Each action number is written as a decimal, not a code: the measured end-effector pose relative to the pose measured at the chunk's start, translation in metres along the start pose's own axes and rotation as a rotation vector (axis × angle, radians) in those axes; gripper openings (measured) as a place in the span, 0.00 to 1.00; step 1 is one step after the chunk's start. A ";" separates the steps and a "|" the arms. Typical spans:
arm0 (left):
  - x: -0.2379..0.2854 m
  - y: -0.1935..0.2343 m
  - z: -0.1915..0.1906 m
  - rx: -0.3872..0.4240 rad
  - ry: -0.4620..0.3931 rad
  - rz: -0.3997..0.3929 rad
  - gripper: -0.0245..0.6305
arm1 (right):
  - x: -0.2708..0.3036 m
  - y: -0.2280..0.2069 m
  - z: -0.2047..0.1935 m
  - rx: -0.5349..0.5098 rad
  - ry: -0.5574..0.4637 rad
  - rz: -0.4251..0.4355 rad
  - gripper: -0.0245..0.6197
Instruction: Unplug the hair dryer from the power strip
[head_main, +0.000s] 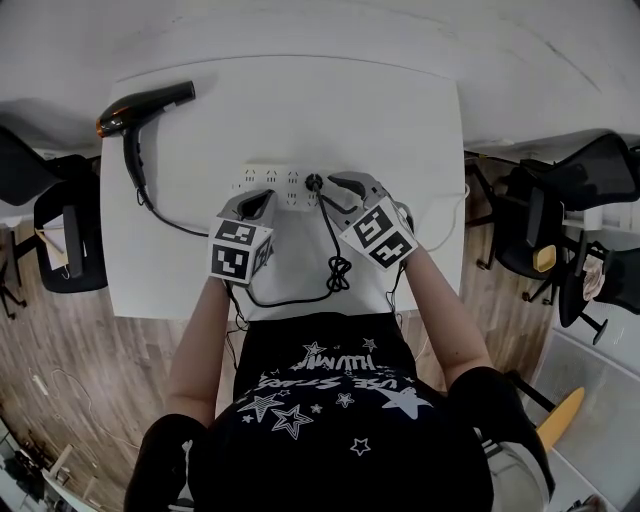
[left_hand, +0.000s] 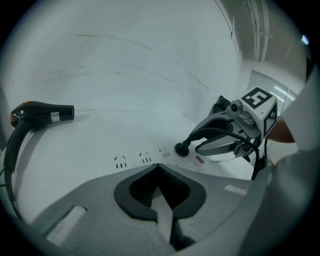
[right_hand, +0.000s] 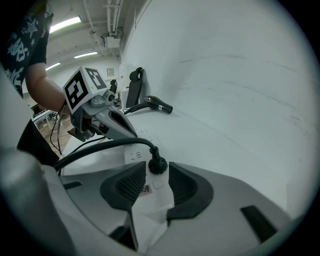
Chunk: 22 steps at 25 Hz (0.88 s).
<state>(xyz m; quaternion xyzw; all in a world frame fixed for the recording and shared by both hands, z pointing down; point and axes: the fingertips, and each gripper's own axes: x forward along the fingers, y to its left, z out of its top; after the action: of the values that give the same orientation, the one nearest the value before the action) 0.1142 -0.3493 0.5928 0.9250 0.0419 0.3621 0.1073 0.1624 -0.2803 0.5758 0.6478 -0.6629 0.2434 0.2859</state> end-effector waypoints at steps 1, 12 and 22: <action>0.000 0.000 0.000 0.000 0.006 0.002 0.05 | 0.000 0.000 0.002 -0.012 -0.003 0.002 0.27; 0.004 0.001 -0.001 -0.035 0.071 0.023 0.05 | 0.011 0.004 0.013 -0.033 -0.033 0.006 0.24; 0.006 0.001 -0.001 0.010 0.138 0.008 0.05 | 0.020 0.002 0.016 -0.069 -0.026 0.037 0.17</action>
<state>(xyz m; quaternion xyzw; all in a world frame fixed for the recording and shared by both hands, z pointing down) 0.1177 -0.3487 0.5980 0.8985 0.0475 0.4253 0.0979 0.1594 -0.3056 0.5781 0.6282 -0.6865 0.2170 0.2950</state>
